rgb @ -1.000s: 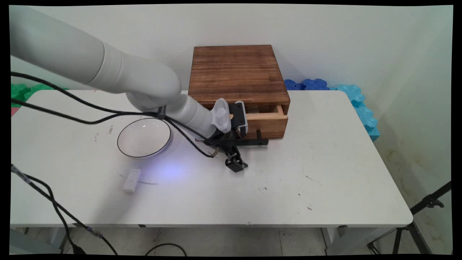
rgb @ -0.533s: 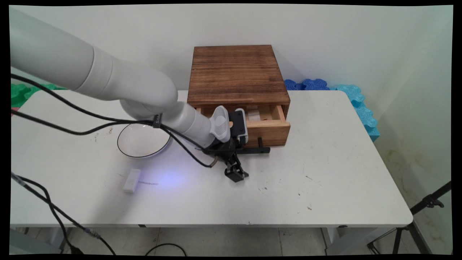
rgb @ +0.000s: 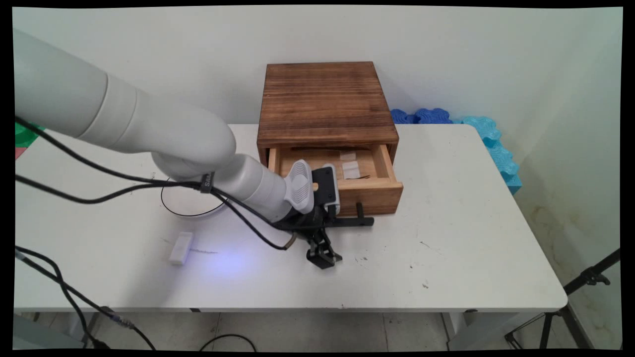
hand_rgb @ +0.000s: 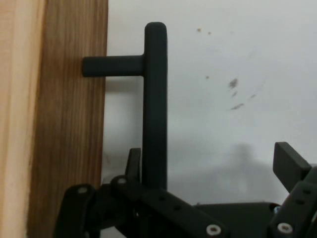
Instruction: Open the drawer
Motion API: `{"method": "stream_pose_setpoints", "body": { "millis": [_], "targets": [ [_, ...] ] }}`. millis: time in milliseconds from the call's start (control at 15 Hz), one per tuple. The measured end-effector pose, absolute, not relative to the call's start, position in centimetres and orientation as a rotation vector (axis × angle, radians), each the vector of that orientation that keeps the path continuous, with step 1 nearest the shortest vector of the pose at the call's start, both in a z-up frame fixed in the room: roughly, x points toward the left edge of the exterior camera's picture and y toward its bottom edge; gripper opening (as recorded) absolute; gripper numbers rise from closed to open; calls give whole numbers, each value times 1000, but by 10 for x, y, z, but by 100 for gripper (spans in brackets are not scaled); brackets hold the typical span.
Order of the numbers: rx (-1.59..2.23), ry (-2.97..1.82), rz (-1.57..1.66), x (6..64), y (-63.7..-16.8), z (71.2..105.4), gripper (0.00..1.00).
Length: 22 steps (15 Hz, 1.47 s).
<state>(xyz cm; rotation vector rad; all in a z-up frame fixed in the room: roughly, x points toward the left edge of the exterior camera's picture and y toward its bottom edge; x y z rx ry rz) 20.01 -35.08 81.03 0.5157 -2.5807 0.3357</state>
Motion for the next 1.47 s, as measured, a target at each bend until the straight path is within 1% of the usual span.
{"method": "stream_pose_setpoints", "body": {
  "millis": [1000,1467],
  "targets": [
    [477,-2561,269,188,-286,811,100],
    [456,-2549,254,183,-265,811,100]
  ]
}}
